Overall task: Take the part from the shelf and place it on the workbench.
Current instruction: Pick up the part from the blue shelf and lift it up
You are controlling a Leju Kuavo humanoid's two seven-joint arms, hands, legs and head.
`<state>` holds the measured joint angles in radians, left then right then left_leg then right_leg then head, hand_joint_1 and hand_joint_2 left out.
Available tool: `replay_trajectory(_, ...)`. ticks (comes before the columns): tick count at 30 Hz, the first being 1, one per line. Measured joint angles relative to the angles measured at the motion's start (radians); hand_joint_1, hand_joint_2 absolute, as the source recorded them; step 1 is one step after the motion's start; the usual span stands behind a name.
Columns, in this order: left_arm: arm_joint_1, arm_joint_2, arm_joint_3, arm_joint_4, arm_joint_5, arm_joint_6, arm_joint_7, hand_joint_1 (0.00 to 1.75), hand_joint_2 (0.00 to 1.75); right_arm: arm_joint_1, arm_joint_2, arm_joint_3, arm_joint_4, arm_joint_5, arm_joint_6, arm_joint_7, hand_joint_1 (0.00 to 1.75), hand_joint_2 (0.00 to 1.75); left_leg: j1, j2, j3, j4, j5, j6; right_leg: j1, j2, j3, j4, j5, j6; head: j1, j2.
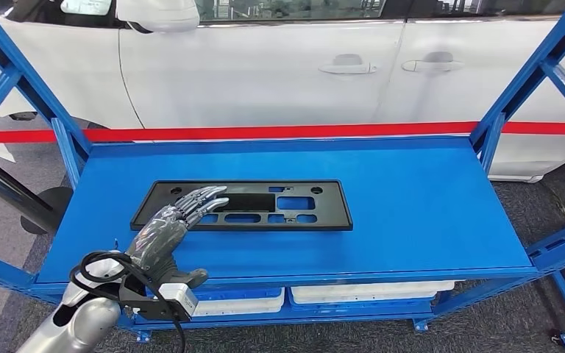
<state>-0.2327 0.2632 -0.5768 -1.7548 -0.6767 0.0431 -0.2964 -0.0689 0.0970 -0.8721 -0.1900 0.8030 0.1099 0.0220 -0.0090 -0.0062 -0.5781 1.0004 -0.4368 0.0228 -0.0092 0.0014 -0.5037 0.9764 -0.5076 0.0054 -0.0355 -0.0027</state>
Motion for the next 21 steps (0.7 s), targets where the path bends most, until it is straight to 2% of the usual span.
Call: replay_trajectory(21,0.000,0.000,0.000,0.000,0.000,0.000,0.000,0.00,0.00,0.000,0.000,-0.005,0.000,0.000,0.000,0.000,0.00,0.00,0.001,0.000,0.000,0.000,0.000,0.000,0.002,0.000,-0.001,0.002,0.000,0.000,0.000,0.000)
